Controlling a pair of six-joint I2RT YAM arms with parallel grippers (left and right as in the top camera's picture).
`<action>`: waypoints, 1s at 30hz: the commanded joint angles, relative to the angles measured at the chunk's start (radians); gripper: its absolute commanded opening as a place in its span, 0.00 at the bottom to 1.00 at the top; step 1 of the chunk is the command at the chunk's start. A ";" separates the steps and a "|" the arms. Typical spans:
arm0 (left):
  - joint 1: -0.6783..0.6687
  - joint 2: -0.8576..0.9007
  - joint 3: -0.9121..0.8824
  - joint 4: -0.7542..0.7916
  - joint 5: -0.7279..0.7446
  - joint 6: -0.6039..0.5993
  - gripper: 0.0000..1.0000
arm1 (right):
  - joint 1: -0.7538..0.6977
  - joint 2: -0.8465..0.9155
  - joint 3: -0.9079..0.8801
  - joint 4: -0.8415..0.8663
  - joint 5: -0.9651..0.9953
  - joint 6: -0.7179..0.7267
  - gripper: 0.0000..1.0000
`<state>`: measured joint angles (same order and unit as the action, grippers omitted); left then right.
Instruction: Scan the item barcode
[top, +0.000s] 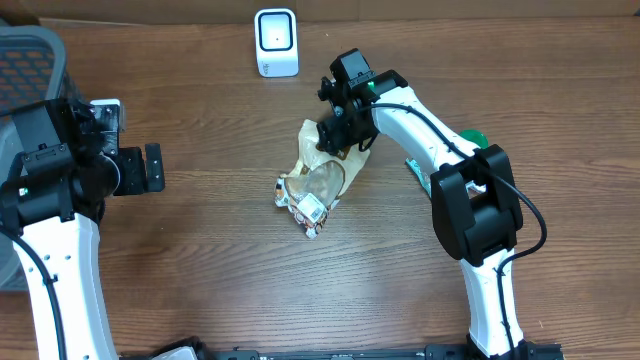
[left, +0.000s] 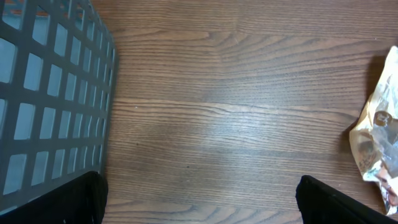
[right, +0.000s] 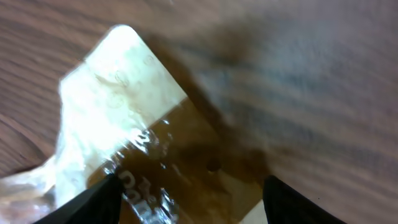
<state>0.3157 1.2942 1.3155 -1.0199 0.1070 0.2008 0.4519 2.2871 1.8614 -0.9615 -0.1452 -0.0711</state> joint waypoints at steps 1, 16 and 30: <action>-0.001 -0.004 0.011 0.003 -0.003 -0.015 1.00 | 0.000 -0.002 0.001 -0.090 0.032 0.024 0.70; -0.002 -0.004 0.011 0.003 -0.003 -0.015 1.00 | 0.011 -0.002 0.236 -0.580 -0.119 0.097 0.69; -0.002 -0.004 0.011 0.003 -0.003 -0.015 1.00 | 0.166 0.004 0.171 -0.353 -0.200 -0.613 0.77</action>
<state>0.3157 1.2942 1.3155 -1.0199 0.1070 0.2008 0.5873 2.2902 2.0747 -1.3376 -0.2886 -0.4747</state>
